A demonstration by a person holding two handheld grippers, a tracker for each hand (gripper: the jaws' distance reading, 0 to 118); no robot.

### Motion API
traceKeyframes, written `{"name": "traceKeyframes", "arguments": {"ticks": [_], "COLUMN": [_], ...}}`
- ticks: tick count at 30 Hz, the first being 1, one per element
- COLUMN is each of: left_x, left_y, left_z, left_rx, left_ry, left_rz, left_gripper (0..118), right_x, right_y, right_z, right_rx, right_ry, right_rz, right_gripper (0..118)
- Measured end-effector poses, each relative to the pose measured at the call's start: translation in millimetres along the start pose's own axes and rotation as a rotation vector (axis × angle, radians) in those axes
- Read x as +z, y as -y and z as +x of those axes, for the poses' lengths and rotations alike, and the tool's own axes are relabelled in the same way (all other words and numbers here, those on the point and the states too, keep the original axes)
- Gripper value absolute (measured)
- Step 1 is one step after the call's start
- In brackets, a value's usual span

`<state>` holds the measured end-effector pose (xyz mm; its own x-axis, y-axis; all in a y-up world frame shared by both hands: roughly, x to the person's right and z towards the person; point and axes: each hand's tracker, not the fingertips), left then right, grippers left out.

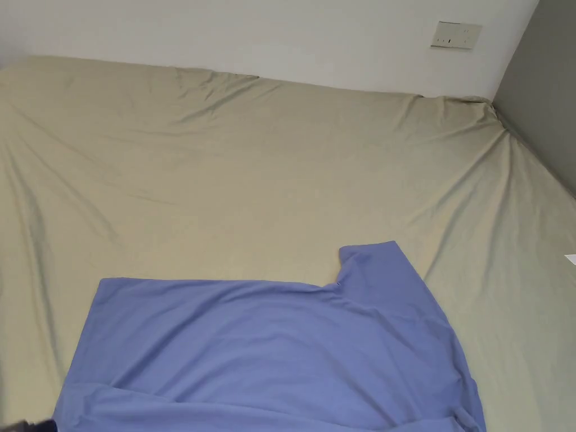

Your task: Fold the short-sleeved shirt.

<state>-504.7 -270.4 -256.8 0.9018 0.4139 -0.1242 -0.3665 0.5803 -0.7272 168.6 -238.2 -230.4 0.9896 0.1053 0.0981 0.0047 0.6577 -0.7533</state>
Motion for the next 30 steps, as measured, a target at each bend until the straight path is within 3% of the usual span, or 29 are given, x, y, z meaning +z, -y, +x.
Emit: {"name": "traceKeyframes", "arguments": {"ticks": [3,4,5,6,7,8,9,12,16,17,18,20,22,23,26,29,30], "left_x": [13.3,15.7,13.8,11.9,9.1,3.9,-1.9,-13.2,-20.9,-21.7,-23.1,-29.7,-32.2,-34.7,-38.5,-43.6,-44.6], "left_y": [-43.9,-57.8,-66.9,-74.4,-81.1,-84.7,-87.5,-92.5,-93.3,-93.8,-95.3,-96.5,-95.3,-92.9,-89.1,-85.2,-84.6], "left_z": [24.6,38.6,46.7,54.6,61.9,66.9,72.1,78.3,85.0,84.7,83.3,80.6,79.5,80.7,81.3,81.3,81.0], "left_rx": [-0.082,-0.135,-0.172,-0.202,-0.229,-0.242,-0.241,-0.257,-0.282,-0.278,-0.278,-0.264,-0.249,-0.253,-0.259,-0.250,-0.242], "left_ry": [0.043,0.059,0.065,0.073,0.084,0.090,0.086,0.077,0.082,0.080,0.079,0.087,0.100,0.094,0.087,0.083,0.076], "left_rz": [0.158,0.198,0.221,0.263,0.291,0.294,0.300,0.297,0.309,0.308,0.298,0.280,0.251,0.250,0.228,0.204,0.202], "left_gripper": [117,112,96,60,23,0,0,0,0,0,0,0,0,0,0,0,0], "right_x": [16.7,15.5,11.3,5.0,-1.0,-6.5,-15.7,-38.3,-64.3,-73.1,-87.0,-133.8,-187.6,-214.3,-265.7,-293.0,-299.5], "right_y": [-44.4,-58.1,-70.4,-82.1,-91.4,-98.0,-106.7,-118.7,-134.0,-140.4,-149.2,-171.4,-182.8,-185.9,-189.2,-187.5,-187.6], "right_z": [-5.5,-8.2,-9.9,-12.1,-14.5,-15.8,-17.4,-22.6,-33.9,-33.3,-31.3,-20.1,-11.5,-9.8,-6.4,-5.9,-7.9], "right_rx": [-0.024,-0.038,-0.052,-0.068,-0.094,-0.101,-0.124,-0.144,-0.049,-0.052,-0.060,-0.082,-0.120,-0.108,-0.130,-0.174,-0.192], "right_ry": [-0.084,-0.112,-0.138,-0.158,-0.165,-0.178,-0.200,-0.216,-0.201,-0.204,-0.196,-0.251,-0.244,-0.224,-0.153,-0.178,-0.194], "right_rz": [0.222,0.272,0.289,0.299,0.314,0.316,0.314,0.293,0.228,0.211,0.159,-0.035,-0.201,-0.284,-0.380,-0.434,-0.454], "right_gripper": [85,84,82,68,39,6,0,0,0,1,10,16,69,79,71,68,56]}}
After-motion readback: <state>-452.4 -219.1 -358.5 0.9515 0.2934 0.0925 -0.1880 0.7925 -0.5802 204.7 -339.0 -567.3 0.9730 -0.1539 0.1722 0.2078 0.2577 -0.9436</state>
